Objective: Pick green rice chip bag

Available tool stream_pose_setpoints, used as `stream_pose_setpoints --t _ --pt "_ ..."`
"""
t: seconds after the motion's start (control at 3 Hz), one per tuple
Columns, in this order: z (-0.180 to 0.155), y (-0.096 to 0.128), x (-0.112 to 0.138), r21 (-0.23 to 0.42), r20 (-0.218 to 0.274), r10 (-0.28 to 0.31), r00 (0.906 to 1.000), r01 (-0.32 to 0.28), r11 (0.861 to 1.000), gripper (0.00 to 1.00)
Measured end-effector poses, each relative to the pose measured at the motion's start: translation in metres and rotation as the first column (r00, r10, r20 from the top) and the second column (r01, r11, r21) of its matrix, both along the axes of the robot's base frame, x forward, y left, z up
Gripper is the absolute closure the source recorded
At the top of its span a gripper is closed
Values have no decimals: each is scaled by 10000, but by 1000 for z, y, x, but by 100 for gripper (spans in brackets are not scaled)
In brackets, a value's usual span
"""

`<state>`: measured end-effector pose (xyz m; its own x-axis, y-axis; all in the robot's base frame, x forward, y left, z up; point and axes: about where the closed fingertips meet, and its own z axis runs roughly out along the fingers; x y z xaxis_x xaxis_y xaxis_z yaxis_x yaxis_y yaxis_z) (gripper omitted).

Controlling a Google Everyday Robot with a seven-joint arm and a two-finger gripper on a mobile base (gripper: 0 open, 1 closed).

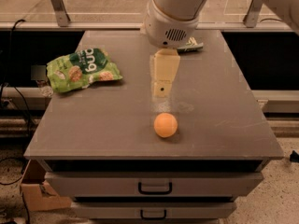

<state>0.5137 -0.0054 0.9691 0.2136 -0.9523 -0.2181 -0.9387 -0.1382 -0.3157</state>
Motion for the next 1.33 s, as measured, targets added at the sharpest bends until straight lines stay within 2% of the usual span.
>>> stream_pose_setpoints --t 0.33,0.67,1.0,1.33 --pt "1 4 3 226 172 -9 9999 5 9997 0" --pt "-2 25 33 114 533 493 9974 -500 9987 0" --pt "-9 62 70 -548 735 1486 9862 -1447 9879 0" --pt "-22 104 102 -1401 625 2402 9687 -2298 9631 0"
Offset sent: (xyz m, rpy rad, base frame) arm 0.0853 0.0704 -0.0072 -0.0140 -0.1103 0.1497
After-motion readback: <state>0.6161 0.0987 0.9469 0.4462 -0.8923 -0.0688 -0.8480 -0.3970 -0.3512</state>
